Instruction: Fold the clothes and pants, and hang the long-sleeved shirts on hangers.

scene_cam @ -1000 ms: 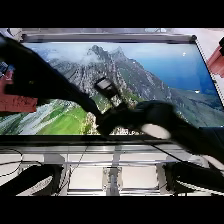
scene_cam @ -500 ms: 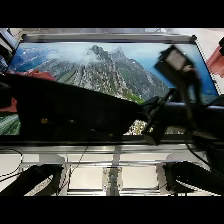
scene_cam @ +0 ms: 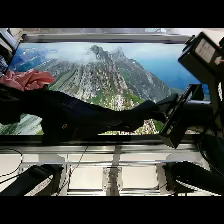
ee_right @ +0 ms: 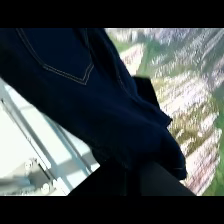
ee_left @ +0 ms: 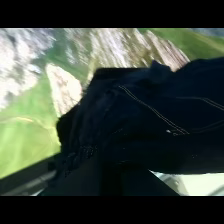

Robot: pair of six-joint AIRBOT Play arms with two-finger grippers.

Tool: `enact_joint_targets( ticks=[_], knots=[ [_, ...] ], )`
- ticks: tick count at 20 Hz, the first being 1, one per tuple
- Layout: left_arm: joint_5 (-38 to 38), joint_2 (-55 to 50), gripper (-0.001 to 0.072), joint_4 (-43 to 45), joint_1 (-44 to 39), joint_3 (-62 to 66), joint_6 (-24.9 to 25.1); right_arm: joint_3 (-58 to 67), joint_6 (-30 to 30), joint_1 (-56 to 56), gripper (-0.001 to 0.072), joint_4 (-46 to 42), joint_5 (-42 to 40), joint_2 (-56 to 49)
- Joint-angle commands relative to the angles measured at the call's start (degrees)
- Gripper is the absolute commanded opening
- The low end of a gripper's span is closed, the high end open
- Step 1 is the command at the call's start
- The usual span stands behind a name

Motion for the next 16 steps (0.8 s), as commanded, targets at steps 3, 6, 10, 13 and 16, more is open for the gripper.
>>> enact_joint_targets(
  ticks=[3, 6, 10, 13, 16],
  knots=[
    [-0.46, -0.26, 0.0065, 6.49, 0.07, -4.37, -0.20, 0.37, -2.73, -0.04, 0.0007, -0.61, 6.23, -0.22],
    [1.46, -0.59, 0.0065, 15.76, 0.09, -10.64, 0.39, 0.28, -6.12, -5.20, 0.0008, -1.75, 5.42, -1.66],
    [19.43, -0.87, 0.0065, 20.96, 0.09, -22.88, 0.39, -0.37, -11.06, -18.84, 0.0007, -1.44, -1.92, -7.54],
    [33.77, -2.67, 0.0065, 28.33, 0.09, -29.73, -0.04, -0.37, -12.15, -26.51, 0.0008, -1.05, -12.44, -13.53],
    [40.22, -5.88, 0.0065, 30.77, 0.09, -30.34, -0.02, -0.33, -13.77, -28.57, 0.0008, -1.33, -21.20, -17.88]
  ],
)
